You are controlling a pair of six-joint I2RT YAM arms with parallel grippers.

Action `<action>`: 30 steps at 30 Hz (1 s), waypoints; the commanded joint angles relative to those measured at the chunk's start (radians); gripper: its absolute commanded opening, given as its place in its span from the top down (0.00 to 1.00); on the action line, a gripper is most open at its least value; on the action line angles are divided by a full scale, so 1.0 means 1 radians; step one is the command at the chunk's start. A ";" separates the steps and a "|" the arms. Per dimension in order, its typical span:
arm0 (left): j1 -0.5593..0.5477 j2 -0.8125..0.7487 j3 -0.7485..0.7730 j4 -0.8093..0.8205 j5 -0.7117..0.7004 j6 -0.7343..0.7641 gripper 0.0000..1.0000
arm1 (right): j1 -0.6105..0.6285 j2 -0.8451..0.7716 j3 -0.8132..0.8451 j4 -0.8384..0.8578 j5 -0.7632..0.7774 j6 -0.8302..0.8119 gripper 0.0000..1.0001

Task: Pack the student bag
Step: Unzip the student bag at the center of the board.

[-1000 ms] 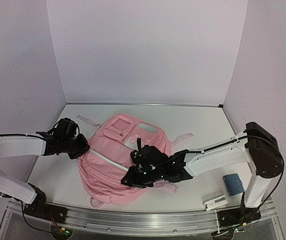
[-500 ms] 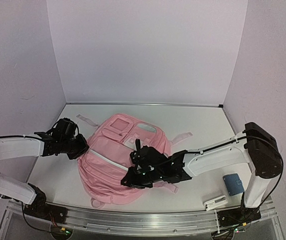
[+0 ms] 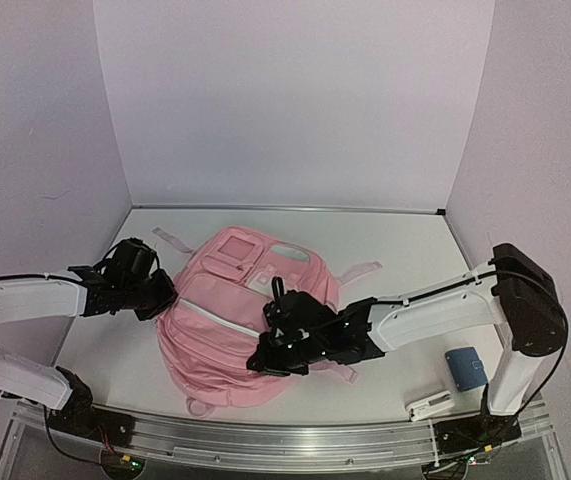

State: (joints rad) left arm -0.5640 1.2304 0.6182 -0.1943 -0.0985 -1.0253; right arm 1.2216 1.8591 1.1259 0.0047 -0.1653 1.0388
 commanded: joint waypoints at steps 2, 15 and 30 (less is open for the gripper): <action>-0.036 -0.023 0.009 0.074 -0.091 -0.080 1.00 | -0.098 -0.086 0.034 -0.151 0.134 -0.096 1.00; -0.148 0.126 0.103 0.173 -0.186 -0.135 1.00 | 0.054 0.122 0.326 -0.234 0.077 -0.104 1.00; -0.192 0.085 0.037 0.268 -0.084 -0.166 1.00 | -0.038 0.308 0.627 -0.233 0.047 -0.215 1.00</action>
State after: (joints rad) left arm -0.6997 1.3531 0.6561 -0.1087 -0.3051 -1.1321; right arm 1.2274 2.1346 1.6664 -0.3169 -0.0642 0.8914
